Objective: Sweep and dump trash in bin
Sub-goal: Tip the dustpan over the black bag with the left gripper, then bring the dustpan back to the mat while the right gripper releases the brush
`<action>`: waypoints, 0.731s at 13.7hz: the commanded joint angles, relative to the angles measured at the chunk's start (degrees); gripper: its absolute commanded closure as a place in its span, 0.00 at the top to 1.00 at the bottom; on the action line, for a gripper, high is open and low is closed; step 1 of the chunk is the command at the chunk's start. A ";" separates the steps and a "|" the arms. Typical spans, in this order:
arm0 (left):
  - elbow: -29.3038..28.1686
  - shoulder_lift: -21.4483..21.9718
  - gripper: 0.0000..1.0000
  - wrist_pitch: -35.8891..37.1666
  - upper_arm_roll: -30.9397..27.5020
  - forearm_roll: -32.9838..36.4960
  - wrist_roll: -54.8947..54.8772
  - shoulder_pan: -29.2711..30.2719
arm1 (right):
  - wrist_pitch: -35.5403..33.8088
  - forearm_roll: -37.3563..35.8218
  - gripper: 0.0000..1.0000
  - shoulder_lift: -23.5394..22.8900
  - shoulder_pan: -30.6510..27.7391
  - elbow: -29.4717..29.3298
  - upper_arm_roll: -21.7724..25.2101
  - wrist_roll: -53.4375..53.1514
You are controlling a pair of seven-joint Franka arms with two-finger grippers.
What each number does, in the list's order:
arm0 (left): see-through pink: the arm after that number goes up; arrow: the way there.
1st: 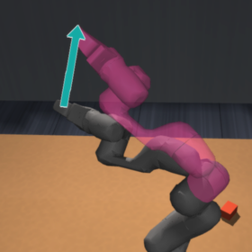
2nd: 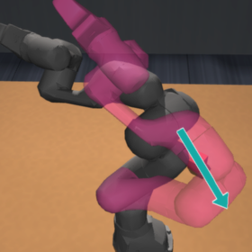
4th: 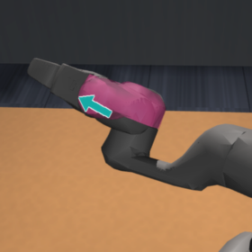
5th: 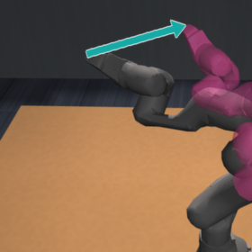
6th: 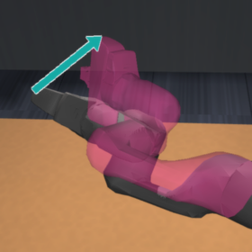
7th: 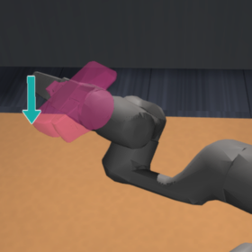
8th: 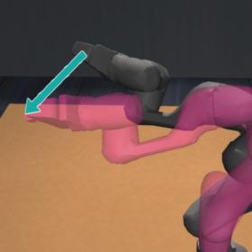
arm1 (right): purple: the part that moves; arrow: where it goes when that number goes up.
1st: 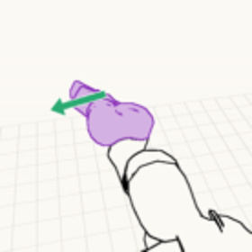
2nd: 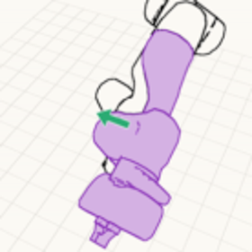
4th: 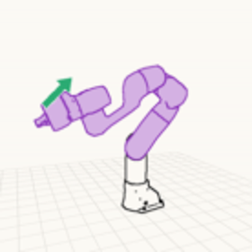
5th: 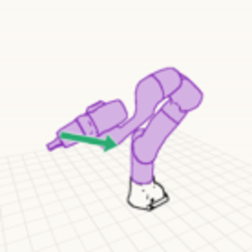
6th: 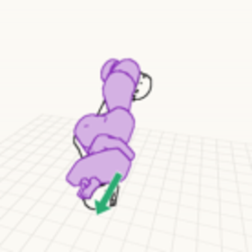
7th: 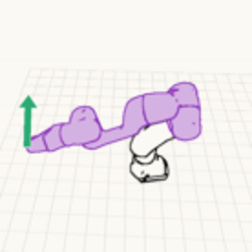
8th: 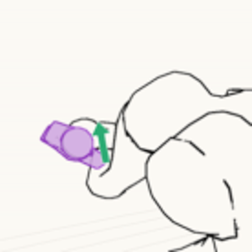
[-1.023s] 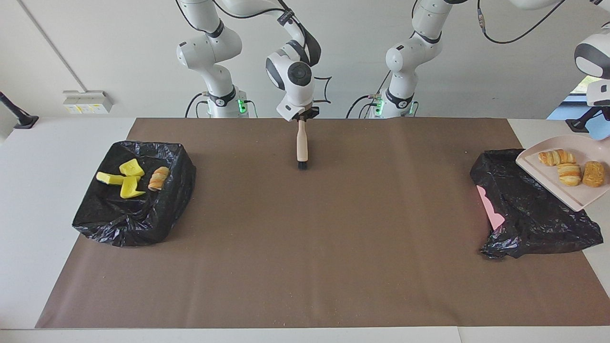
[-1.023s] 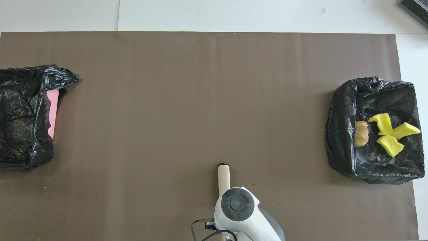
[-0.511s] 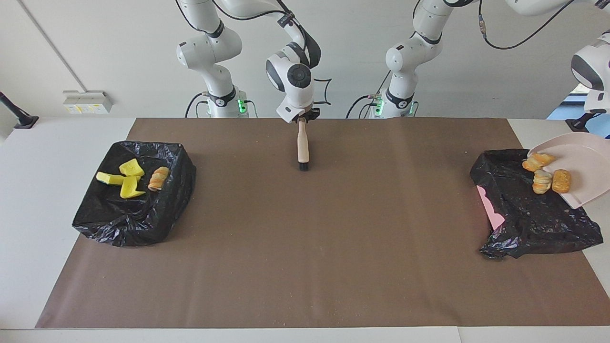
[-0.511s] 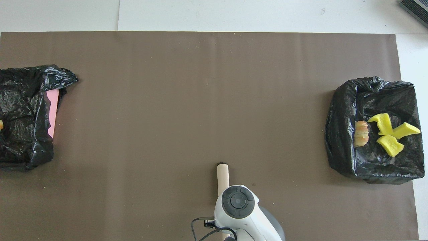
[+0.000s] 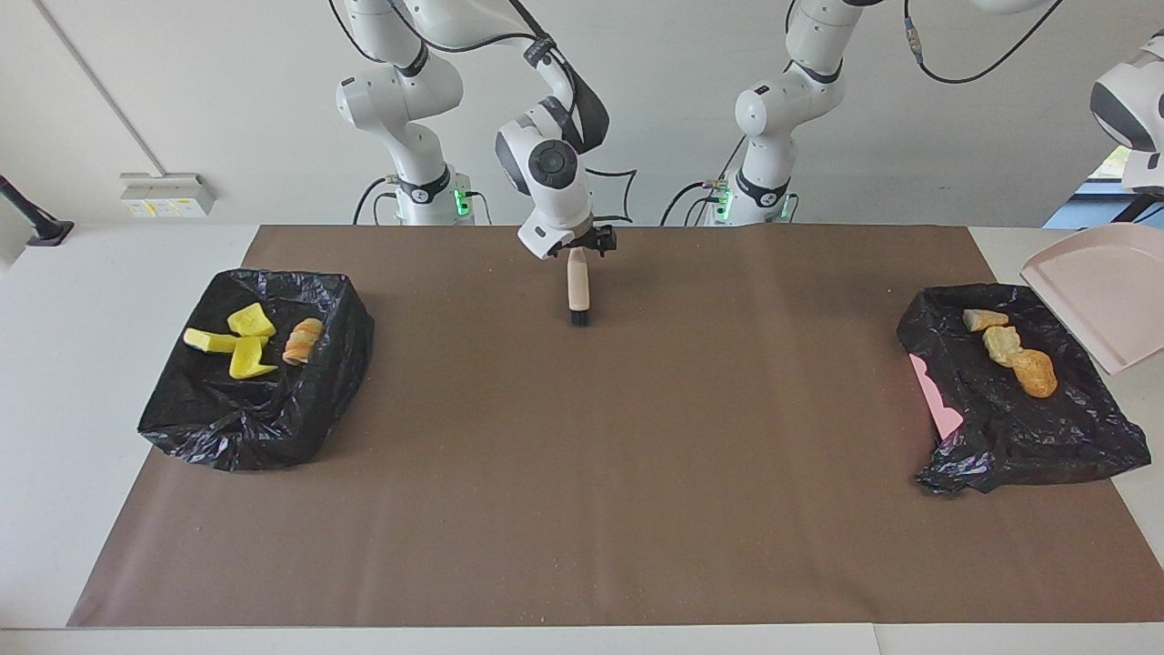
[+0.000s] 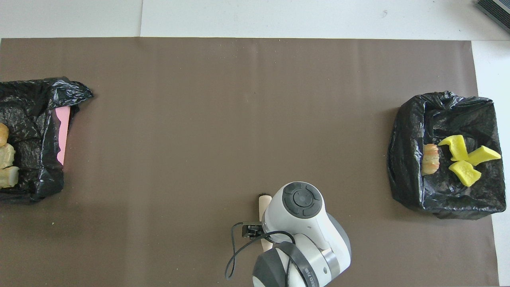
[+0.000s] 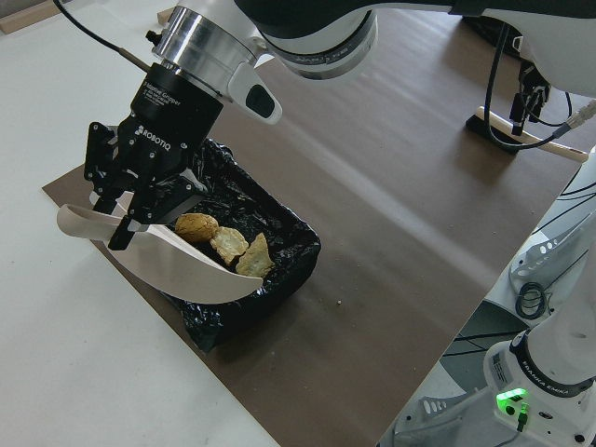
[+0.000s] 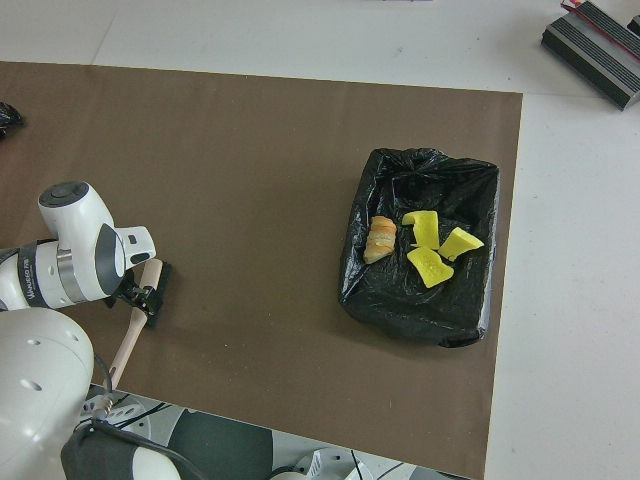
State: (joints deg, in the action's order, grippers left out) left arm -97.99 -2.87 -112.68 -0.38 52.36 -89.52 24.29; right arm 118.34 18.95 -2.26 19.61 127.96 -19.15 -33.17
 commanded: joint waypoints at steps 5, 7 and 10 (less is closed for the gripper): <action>-7.79 7.33 0.00 13.19 -0.15 -19.81 19.17 -10.56 | -1.35 -8.91 1.00 1.90 -6.50 -6.21 -0.18 1.27; -10.90 8.93 0.00 13.62 -0.06 -24.65 29.43 -14.34 | -5.81 -12.26 1.00 2.70 -8.79 -10.68 -0.18 1.35; -12.92 8.23 0.00 15.04 -0.15 -32.22 48.06 -22.42 | -13.73 -15.61 1.00 3.57 -12.74 -18.34 -0.18 1.97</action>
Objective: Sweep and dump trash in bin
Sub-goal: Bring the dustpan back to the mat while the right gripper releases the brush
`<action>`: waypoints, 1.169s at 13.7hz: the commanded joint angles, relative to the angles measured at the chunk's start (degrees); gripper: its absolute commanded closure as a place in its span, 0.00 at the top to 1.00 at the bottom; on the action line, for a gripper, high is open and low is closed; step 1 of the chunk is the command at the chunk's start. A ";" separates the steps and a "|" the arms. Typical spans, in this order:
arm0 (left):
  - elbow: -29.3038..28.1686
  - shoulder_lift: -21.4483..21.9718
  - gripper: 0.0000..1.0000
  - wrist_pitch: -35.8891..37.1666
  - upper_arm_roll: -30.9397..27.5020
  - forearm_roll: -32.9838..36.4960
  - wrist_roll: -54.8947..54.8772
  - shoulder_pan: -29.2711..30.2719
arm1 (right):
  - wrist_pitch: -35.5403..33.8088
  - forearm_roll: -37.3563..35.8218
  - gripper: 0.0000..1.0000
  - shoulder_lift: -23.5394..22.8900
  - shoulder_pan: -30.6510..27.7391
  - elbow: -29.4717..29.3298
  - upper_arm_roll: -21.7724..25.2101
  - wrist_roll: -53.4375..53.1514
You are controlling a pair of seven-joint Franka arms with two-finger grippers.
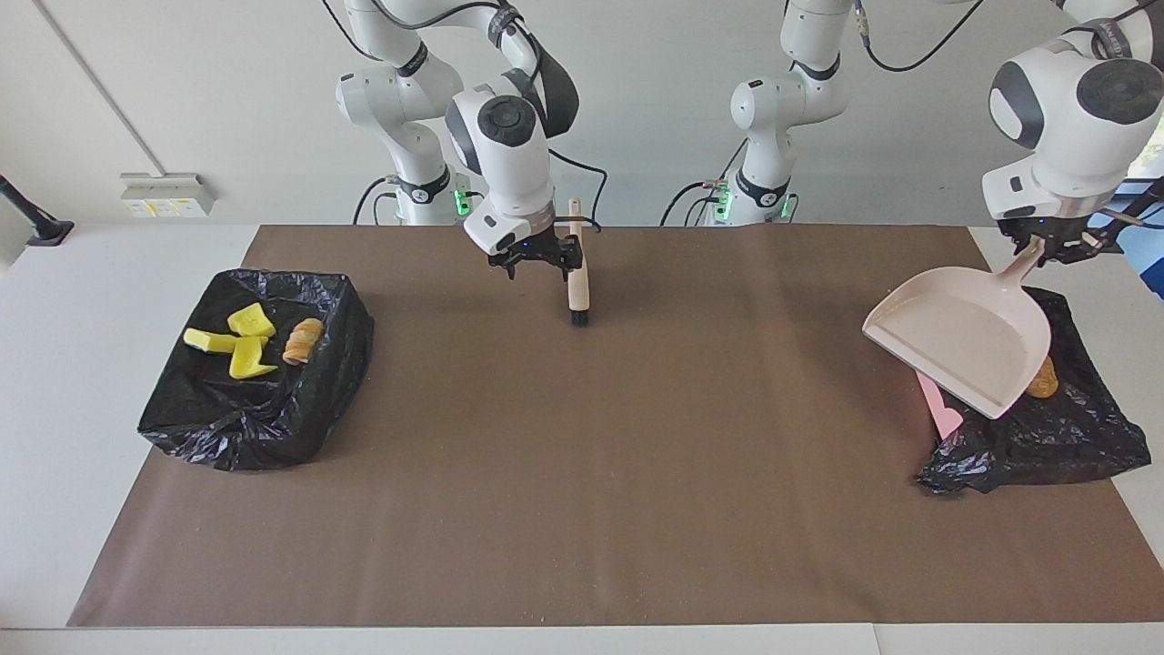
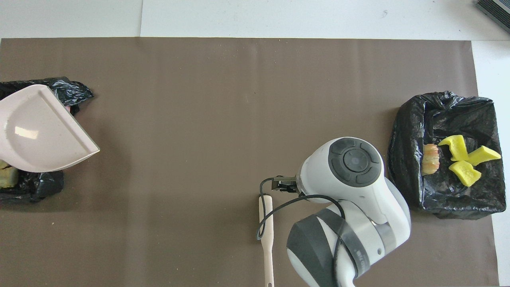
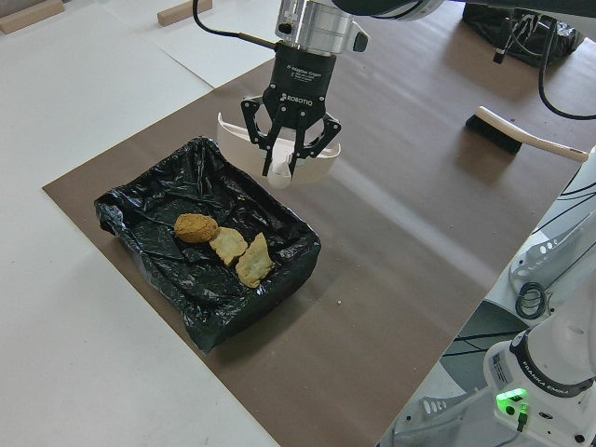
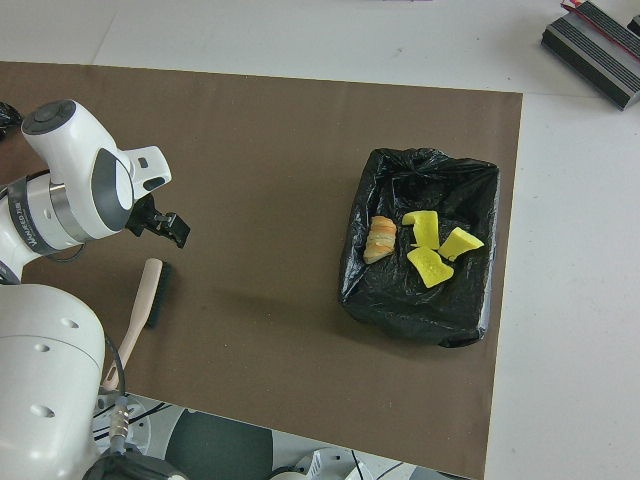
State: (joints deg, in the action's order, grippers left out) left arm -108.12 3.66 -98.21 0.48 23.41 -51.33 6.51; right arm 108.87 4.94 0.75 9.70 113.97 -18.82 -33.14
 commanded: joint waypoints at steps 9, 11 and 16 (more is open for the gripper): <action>2.80 -10.66 0.00 -5.41 -1.09 -20.67 54.01 -29.59 | -10.52 -1.68 1.00 6.19 -10.13 -12.10 1.07 5.89; 7.64 -14.63 0.00 -6.29 -1.01 -24.53 60.36 -32.78 | -10.96 -1.77 1.00 6.19 -11.63 -14.03 1.33 6.07; 19.25 -24.14 0.00 -6.56 -1.09 -27.44 74.43 -41.39 | -19.20 -5.90 1.00 6.19 -14.44 -22.19 1.86 12.64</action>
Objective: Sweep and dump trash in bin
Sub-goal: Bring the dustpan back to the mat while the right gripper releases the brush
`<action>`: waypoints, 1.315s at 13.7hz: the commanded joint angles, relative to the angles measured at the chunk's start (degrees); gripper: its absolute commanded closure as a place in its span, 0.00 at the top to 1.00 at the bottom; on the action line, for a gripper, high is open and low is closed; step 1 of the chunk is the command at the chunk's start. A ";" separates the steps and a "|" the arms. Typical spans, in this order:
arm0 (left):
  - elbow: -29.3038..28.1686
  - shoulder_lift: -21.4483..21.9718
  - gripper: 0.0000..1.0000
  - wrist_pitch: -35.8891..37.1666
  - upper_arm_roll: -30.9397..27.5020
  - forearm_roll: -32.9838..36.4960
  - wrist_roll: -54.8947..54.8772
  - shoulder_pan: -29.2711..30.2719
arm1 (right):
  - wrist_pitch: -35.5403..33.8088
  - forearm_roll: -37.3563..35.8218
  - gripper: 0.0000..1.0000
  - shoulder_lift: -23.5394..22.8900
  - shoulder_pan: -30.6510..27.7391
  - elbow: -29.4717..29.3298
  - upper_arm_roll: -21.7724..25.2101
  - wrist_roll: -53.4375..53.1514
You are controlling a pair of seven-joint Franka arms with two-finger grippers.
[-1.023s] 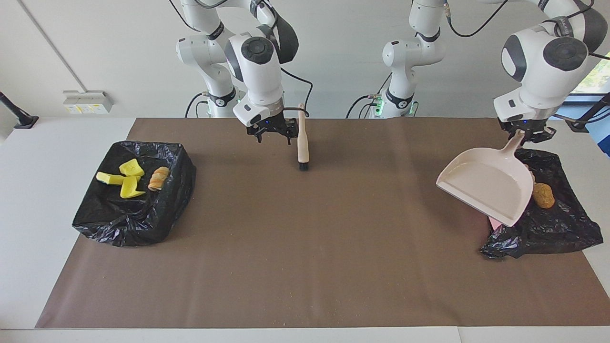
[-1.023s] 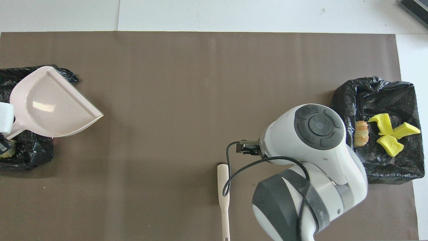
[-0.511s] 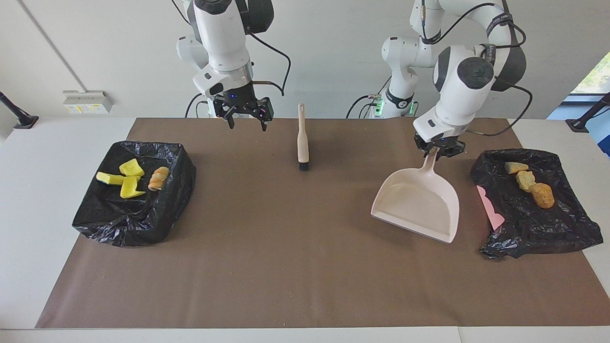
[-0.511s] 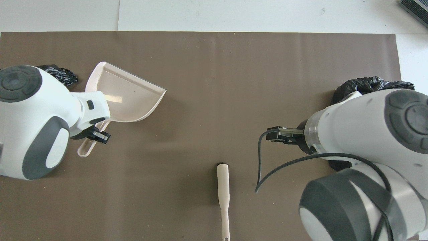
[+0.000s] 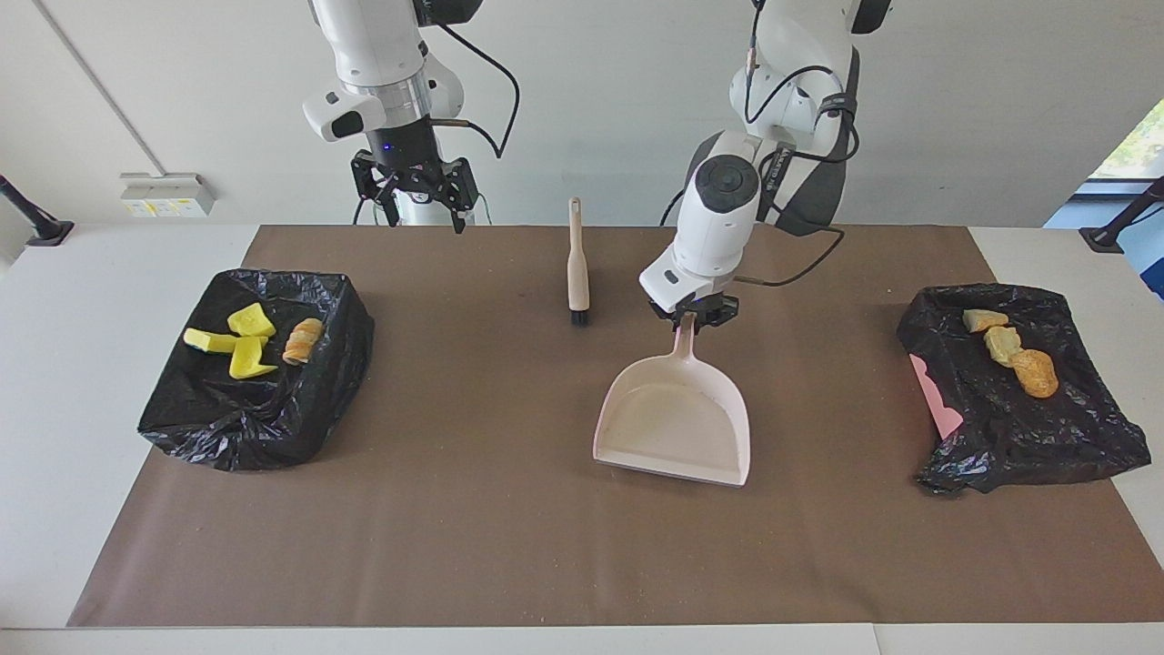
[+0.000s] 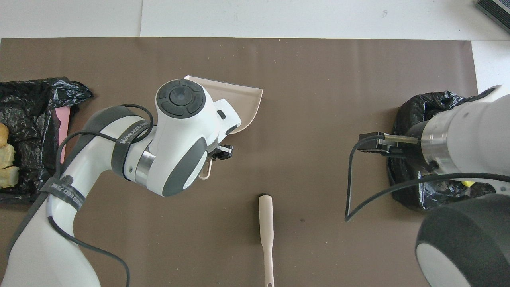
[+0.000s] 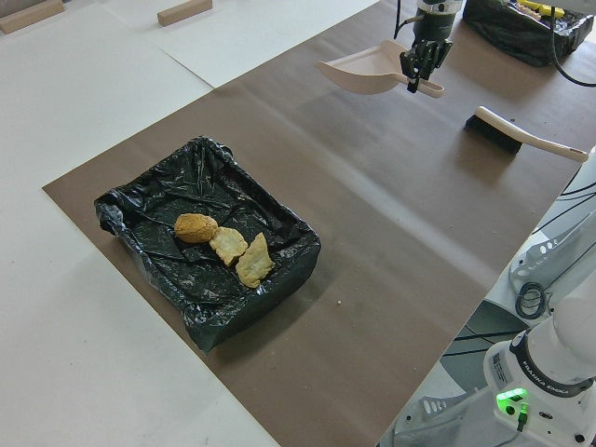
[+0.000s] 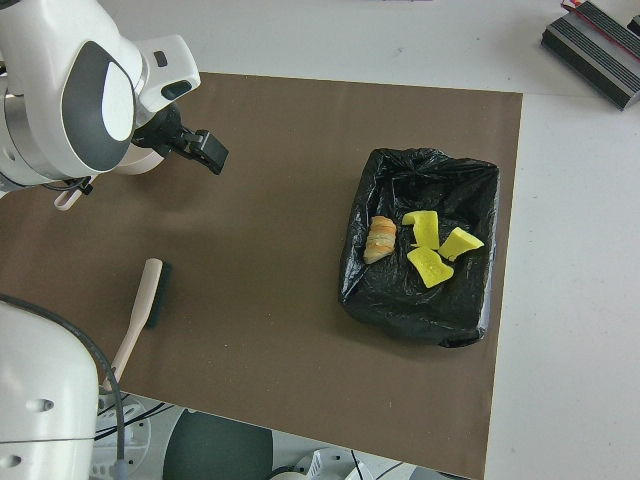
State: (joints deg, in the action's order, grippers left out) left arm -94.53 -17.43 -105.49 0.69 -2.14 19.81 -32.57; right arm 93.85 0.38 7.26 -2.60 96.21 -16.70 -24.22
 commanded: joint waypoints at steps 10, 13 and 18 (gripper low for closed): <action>22.46 -19.66 0.00 -3.93 -0.95 -2.52 12.89 -8.92 | -13.60 -0.82 1.00 -0.05 -2.67 -12.10 15.38 21.05; 20.88 -19.58 0.00 -4.29 -0.95 -3.13 12.80 -9.00 | -13.17 -0.38 1.00 0.21 -2.67 -10.62 16.09 21.05; 17.54 -18.35 0.00 -3.94 -0.95 -5.07 12.80 -9.09 | -12.20 -0.12 1.00 -0.40 0.56 -10.52 18.36 20.88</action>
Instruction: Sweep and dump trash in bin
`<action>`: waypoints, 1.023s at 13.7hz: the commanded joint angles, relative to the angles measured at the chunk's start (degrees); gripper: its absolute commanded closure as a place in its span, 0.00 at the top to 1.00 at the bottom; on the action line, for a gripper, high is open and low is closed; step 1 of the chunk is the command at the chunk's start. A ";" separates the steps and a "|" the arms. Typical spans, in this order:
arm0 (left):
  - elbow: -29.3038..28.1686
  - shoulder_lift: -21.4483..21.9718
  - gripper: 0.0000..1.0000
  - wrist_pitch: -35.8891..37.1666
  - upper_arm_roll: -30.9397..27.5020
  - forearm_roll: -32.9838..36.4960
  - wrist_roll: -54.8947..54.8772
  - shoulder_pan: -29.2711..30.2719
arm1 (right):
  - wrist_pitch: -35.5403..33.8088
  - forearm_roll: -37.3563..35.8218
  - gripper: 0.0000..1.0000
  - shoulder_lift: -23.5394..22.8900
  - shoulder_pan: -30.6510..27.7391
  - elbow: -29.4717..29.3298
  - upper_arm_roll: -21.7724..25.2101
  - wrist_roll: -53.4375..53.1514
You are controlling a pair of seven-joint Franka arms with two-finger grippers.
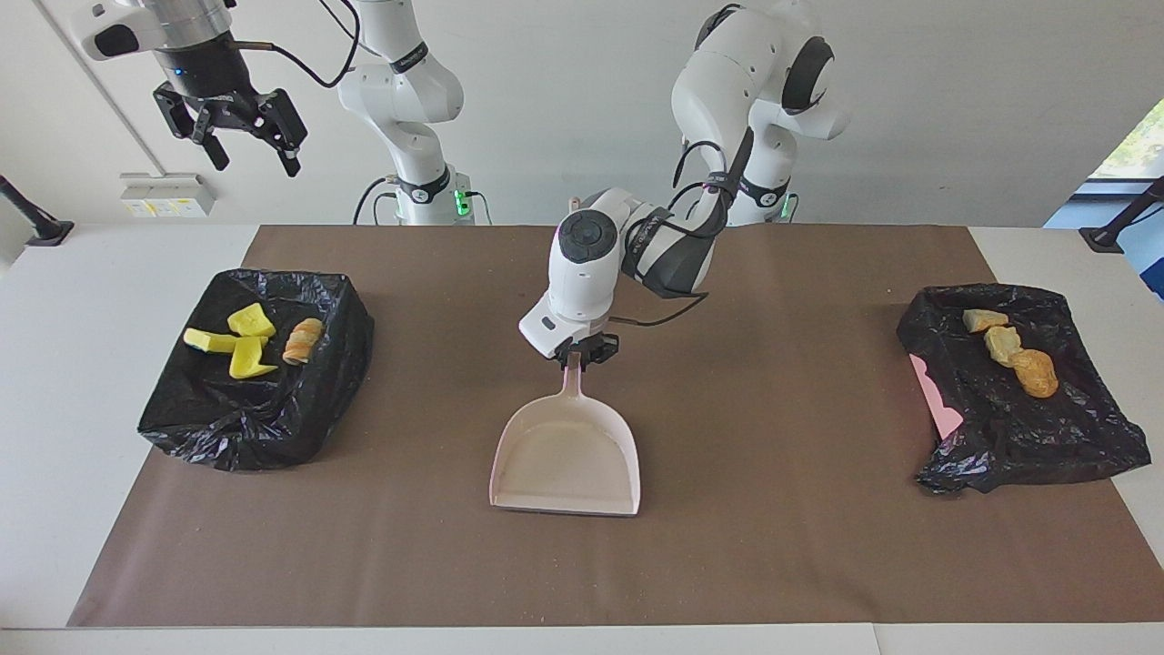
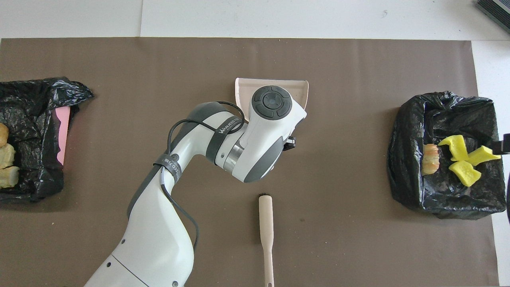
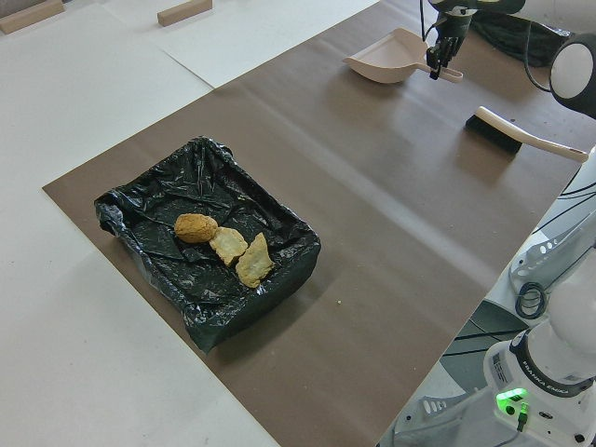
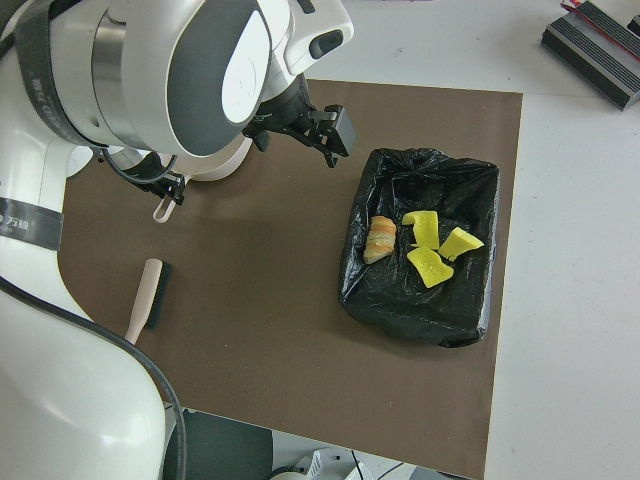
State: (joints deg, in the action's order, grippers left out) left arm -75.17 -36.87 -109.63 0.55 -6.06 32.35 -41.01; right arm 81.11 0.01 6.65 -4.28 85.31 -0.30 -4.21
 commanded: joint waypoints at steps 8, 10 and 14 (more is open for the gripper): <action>-4.10 7.14 1.00 3.81 -1.51 2.09 0.35 0.31 | 1.68 -0.02 1.00 -1.03 6.56 2.93 4.87 0.69; -6.64 11.79 1.00 4.16 -3.17 2.28 0.26 1.19 | 1.68 -0.28 1.00 -0.68 8.14 3.55 5.39 0.34; -18.05 25.66 1.00 4.69 -4.76 3.50 -4.37 4.78 | 1.59 -0.37 1.00 -0.59 8.14 3.64 5.31 0.87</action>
State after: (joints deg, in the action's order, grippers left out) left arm -82.63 -21.27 -104.55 -4.28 -4.24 30.92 -38.37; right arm 81.64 0.03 4.63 3.40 87.08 4.35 -4.21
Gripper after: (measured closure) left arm 0.000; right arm 0.000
